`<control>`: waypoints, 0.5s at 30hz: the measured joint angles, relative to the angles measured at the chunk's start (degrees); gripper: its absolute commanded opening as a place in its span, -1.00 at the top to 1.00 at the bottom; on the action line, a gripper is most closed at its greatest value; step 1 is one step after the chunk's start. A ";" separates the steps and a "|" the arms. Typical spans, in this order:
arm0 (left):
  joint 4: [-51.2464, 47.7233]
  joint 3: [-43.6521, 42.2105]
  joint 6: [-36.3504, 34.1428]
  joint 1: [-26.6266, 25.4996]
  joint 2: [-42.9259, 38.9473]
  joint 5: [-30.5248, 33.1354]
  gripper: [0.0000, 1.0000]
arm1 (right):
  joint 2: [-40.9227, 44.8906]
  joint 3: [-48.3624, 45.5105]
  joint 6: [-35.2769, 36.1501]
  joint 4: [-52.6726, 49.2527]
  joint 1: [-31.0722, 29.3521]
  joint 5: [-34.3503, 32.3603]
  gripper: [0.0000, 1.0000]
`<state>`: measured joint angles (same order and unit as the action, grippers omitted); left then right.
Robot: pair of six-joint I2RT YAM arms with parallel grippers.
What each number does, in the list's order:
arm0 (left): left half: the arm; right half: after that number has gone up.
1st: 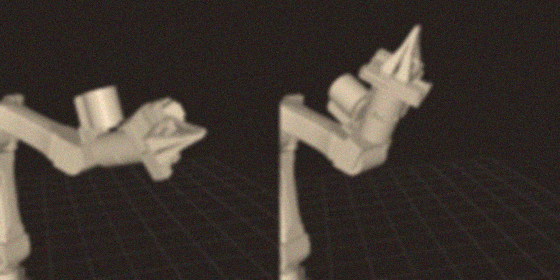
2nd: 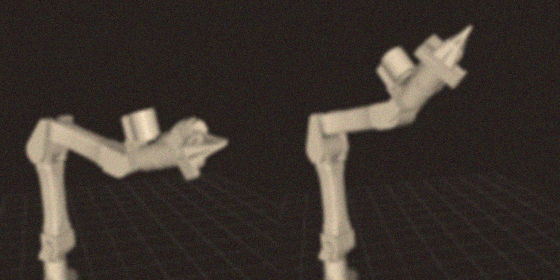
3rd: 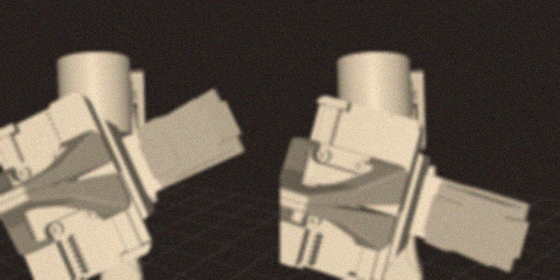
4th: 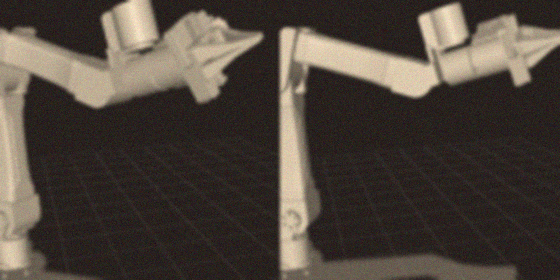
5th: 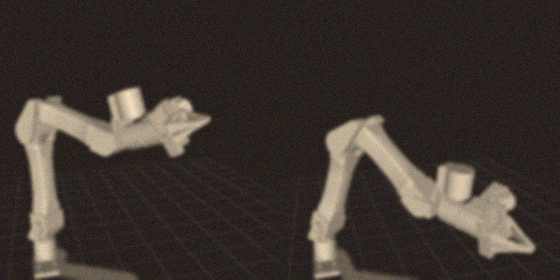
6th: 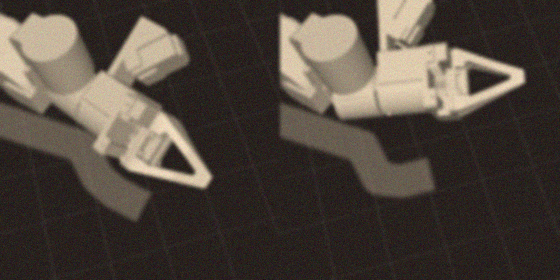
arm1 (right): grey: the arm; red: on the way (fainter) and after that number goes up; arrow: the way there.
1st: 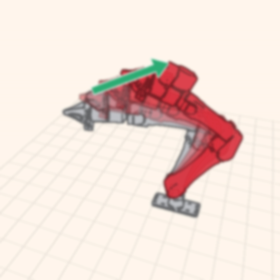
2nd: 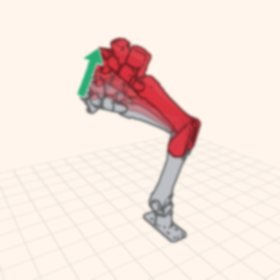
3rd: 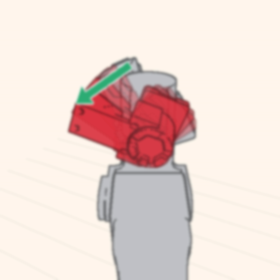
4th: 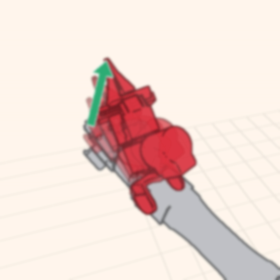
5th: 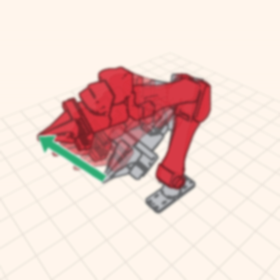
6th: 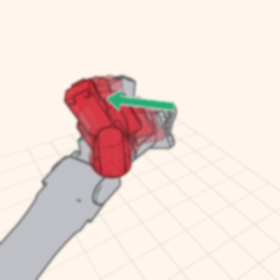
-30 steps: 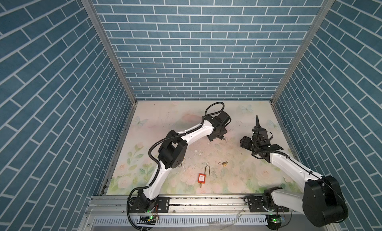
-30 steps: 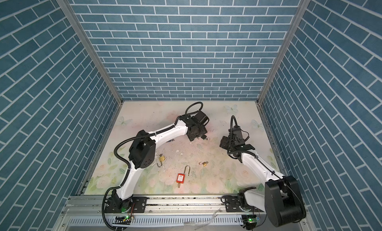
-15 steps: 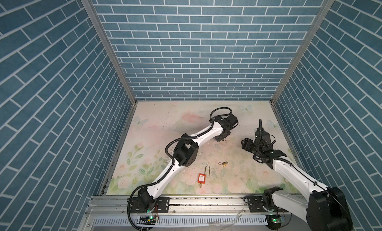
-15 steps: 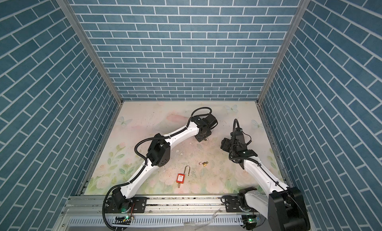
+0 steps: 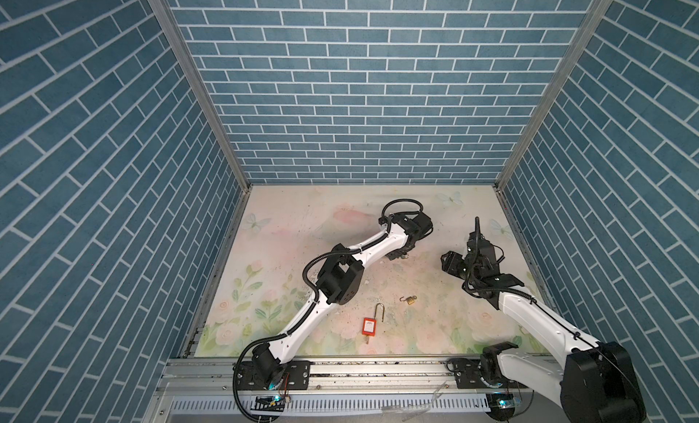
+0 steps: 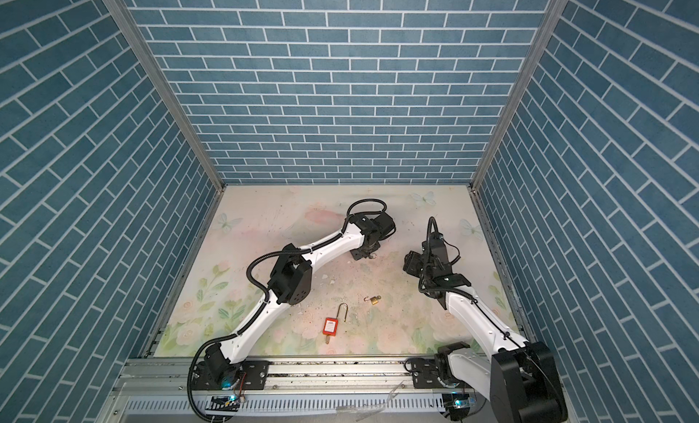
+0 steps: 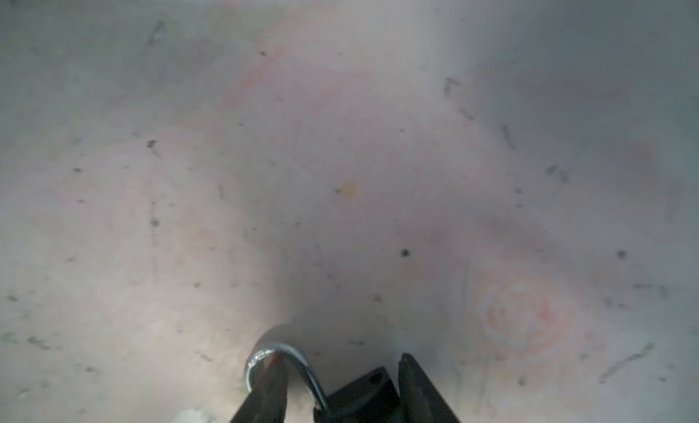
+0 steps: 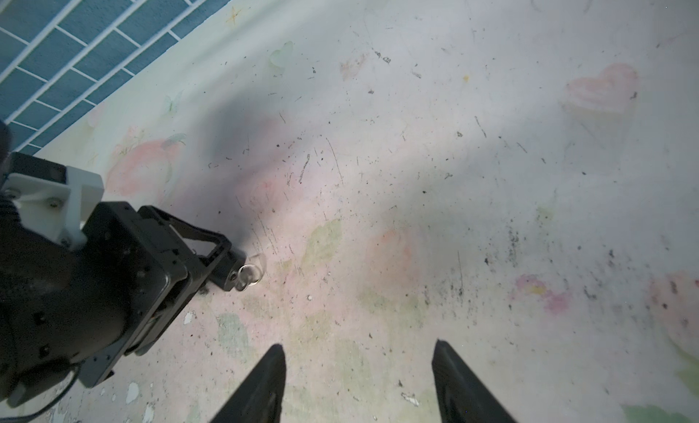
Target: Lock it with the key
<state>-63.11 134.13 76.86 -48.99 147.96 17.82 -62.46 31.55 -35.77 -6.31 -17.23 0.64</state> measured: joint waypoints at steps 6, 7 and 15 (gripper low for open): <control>0.46 -11.67 -3.56 1.36 -6.40 1.68 0.02 | -0.44 0.00 -0.02 0.92 0.00 0.31 -0.24; 0.50 -12.41 -4.09 1.42 -6.82 1.73 0.02 | -0.66 0.00 -0.02 1.09 0.00 0.42 -0.23; 1.60 -13.68 -5.29 0.85 -7.65 0.26 -0.27 | -2.21 0.00 -0.02 1.95 -0.13 1.42 -0.22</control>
<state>-61.52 120.44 71.57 -48.14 140.31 18.09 -64.66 31.55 -35.79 -4.36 -17.37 2.07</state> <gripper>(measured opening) 0.608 0.612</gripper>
